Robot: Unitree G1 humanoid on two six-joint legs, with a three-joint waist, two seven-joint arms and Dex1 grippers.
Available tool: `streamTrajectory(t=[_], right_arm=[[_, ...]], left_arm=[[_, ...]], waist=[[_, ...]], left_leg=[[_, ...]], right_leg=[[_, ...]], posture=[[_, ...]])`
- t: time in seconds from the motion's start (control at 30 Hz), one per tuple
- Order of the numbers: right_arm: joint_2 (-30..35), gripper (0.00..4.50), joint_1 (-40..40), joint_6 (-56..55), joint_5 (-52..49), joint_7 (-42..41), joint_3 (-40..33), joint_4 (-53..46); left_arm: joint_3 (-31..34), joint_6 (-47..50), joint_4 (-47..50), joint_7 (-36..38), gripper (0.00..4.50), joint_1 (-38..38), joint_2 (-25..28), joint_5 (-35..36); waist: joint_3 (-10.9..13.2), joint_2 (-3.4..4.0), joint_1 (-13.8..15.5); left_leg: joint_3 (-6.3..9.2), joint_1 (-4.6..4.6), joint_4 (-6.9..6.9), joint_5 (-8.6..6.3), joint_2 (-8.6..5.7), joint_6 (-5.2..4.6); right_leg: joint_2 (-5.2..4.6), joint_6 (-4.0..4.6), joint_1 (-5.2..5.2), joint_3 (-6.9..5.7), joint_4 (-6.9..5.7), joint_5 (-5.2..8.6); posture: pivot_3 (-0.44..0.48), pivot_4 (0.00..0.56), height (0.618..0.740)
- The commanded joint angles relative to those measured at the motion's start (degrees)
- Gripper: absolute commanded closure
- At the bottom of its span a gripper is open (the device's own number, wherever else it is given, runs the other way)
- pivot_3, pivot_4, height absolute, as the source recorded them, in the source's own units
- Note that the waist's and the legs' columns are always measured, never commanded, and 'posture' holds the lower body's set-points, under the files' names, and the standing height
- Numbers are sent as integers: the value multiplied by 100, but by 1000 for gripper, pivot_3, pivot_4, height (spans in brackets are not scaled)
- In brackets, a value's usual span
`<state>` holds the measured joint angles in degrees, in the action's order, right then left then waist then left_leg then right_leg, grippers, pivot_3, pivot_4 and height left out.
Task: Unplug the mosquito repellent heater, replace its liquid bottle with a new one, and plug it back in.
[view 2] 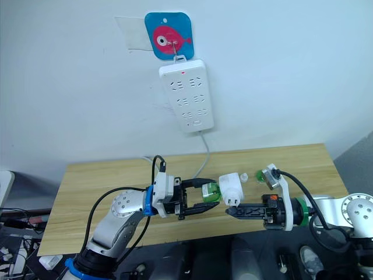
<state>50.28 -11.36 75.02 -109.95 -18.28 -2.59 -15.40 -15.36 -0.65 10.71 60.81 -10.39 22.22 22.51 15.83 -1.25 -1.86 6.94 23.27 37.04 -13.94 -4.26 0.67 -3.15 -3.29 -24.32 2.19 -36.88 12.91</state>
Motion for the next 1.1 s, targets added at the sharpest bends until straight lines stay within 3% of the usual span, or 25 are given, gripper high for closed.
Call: streamTrajectory(t=[0.03, 0.37, 0.5, 0.83, 1.1], right_arm=[[153, 4488, -63, -351, -305, -88, 59, -292], [101, 4488, -777, -787, -305, -12, 106, -29], [-38, 4488, -1351, -952, -301, 684, 317, 256], [-358, 4488, -1531, -597, 1625, 373, 658, 687], [-492, 4488, -1253, -373, 2354, -114, 609, 518]], left_arm=[[-14, -131, 80, 64, 2255, -19, -44, 7], [-72, -195, -10, 158, 2255, -16, -62, -73], [-126, -218, 5, 246, 2255, 17, -30, -103], [-62, -62, 125, 284, 2255, 22, -23, 25], [113, 275, 339, 132, 2255, 44, -138, 282]], waist=[[0, 0, 0], [0, 0, -2], [0, 0, -11], [0, 0, -1], [-1, 0, 0]], left_leg=[[0, 0, 0, 0, 0, 0], [-1, -1, 0, 0, 0, 0], [-3, -1, -1, 0, 0, 0], [0, 1, -3, 0, -1, 0], [-1, 0, -1, 0, -1, 0]], right_leg=[[0, 0, 0, 0, 0, 0], [0, 12, -1, 1, 0, -8], [0, 14, -2, 4, 0, -9], [0, 15, -4, 2, 0, -10], [0, 15, -4, 2, -3, -10]], posture=[[-63, 252, 740], [-81, 252, 740], [-86, 253, 740], [-68, 249, 740], [-54, 248, 740]])
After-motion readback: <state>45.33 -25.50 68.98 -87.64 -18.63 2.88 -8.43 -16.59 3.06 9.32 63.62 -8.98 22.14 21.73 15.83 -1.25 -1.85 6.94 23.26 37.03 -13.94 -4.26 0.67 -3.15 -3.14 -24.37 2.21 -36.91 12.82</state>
